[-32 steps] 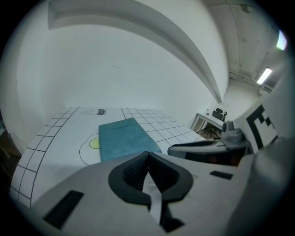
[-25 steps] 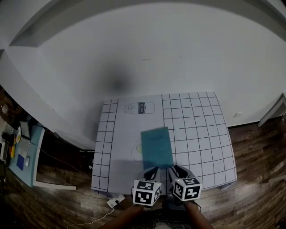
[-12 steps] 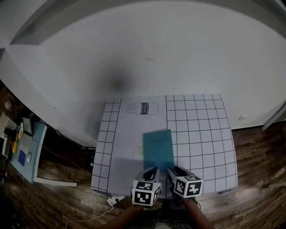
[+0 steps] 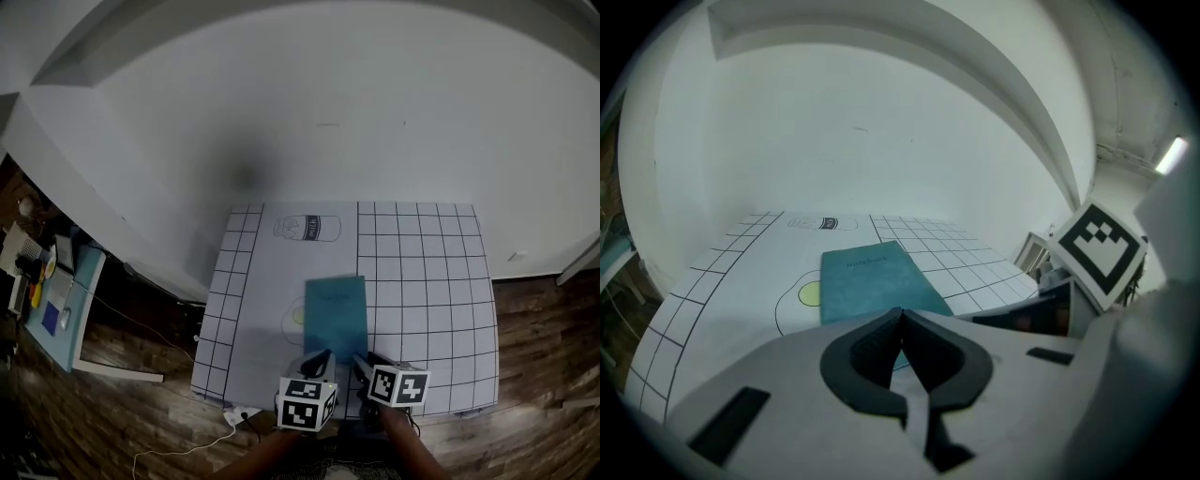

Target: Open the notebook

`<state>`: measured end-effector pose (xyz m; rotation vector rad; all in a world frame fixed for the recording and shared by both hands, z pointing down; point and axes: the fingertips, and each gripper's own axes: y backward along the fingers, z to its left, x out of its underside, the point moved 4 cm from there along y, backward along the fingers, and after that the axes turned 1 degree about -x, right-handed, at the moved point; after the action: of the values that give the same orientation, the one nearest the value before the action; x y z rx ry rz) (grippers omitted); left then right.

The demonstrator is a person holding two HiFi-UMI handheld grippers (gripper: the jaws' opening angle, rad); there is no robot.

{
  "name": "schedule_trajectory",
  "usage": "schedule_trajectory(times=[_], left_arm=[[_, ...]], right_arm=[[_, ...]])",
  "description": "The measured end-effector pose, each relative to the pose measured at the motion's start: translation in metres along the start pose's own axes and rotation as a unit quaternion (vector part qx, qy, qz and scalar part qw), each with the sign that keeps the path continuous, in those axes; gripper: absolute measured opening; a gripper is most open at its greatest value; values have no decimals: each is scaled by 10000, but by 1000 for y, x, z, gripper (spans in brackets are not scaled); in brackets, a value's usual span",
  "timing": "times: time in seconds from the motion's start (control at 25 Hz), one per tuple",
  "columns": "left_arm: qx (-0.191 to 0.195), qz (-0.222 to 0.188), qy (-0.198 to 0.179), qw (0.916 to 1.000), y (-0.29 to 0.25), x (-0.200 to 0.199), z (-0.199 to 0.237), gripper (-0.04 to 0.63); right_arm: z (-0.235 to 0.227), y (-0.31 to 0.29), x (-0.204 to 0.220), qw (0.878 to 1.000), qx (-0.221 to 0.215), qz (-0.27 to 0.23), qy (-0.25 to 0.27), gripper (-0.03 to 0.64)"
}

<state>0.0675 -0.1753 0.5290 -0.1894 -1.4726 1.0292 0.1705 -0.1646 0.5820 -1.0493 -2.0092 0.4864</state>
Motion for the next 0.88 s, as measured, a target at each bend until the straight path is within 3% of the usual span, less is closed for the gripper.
schedule_trajectory(times=[0.16, 0.36, 0.56, 0.88], left_arm=[[-143, 2, 64, 9999, 1, 0, 2, 11], [-293, -35, 119, 9995, 2, -2, 0, 11], [-423, -46, 173, 9989, 2, -2, -2, 11], [-360, -106, 175, 9991, 6, -3, 3, 11]], right_arm=[[-1, -1, -1, 9999, -45, 103, 38, 155], [-5, 1, -2, 9998, -152, 80, 92, 86], [-5, 3, -5, 9990, -440, -6, -67, 61], [-6, 5, -6, 9980, -512, -223, -308, 46]])
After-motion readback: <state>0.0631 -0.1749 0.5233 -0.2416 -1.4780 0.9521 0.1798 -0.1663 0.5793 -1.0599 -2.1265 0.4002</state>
